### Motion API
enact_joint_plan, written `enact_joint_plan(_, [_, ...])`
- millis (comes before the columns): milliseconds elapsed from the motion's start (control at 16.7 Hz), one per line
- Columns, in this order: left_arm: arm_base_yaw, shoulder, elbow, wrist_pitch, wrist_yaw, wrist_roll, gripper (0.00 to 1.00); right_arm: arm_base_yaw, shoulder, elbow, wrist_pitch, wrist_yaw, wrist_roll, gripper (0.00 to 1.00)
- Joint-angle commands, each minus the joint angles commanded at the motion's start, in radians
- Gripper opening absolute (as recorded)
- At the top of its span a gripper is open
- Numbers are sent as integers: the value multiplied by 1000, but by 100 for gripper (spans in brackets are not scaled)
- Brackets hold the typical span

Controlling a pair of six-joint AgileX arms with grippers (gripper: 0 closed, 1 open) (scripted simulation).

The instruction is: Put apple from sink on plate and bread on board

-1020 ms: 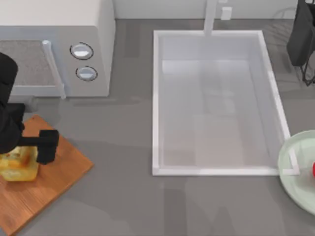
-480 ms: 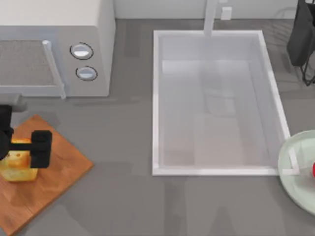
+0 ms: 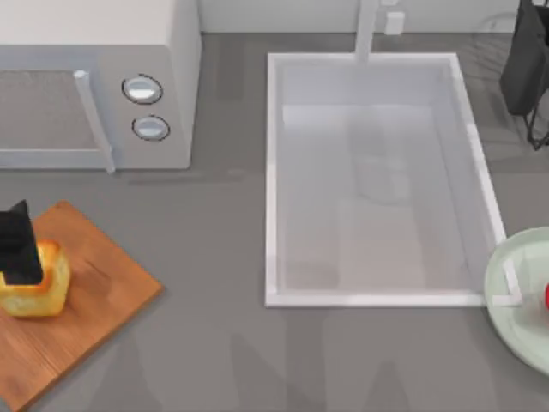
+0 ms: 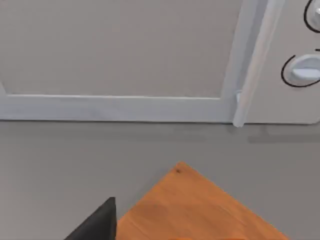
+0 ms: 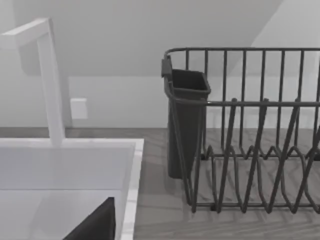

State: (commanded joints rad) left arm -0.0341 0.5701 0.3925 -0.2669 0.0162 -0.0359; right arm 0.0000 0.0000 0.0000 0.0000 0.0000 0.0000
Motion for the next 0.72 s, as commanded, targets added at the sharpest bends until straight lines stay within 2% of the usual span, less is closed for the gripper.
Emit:
enact_joint_plan(360, [27, -462, -282, 207, -11, 21, 100, 0, 0, 0, 0, 0, 0, 100])
enact_joint_plan(540, [33, -558, -379, 259, -15, 34, 100, 0, 0, 0, 0, 0, 0, 100])
enact_joint_plan(720, [34, -570, -393, 267, -16, 36, 100, 0, 0, 0, 0, 0, 0, 100])
